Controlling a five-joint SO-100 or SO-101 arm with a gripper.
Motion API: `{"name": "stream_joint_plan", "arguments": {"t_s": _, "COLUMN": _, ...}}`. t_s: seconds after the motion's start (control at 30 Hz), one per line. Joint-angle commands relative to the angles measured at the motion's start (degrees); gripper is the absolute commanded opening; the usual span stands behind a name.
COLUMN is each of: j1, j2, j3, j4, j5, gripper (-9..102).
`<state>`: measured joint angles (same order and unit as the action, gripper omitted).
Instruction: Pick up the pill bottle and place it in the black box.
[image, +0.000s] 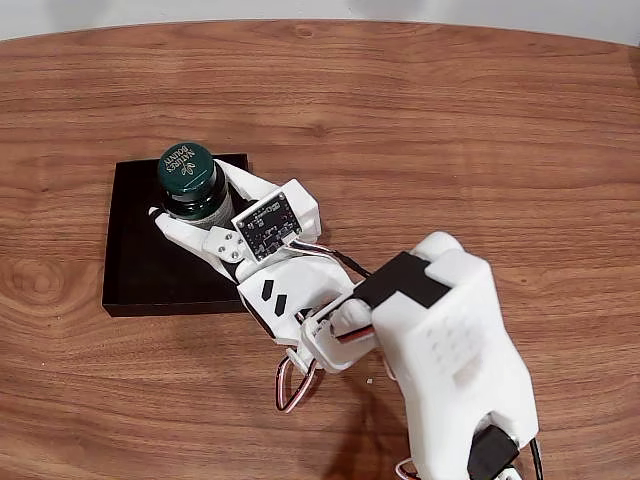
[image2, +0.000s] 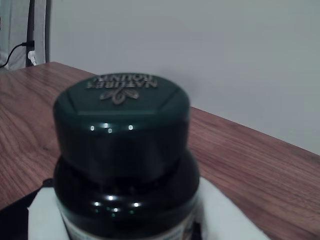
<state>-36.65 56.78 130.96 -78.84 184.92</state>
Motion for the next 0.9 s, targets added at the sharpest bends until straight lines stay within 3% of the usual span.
{"name": "stream_joint_plan", "arguments": {"t_s": 0.0, "j1": -0.79, "j2": -0.09, "j3": -2.37, "j4": -0.88, "j5": 0.35, "gripper": 19}}
{"name": "stream_joint_plan", "arguments": {"t_s": 0.6, "j1": 0.09, "j2": 1.67, "j3": -0.44, "j4": 1.05, "j5": -0.35, "gripper": 36}}
{"name": "stream_joint_plan", "arguments": {"t_s": 0.87, "j1": 0.18, "j2": 5.27, "j3": 2.55, "j4": 3.34, "j5": 0.62, "gripper": 39}}
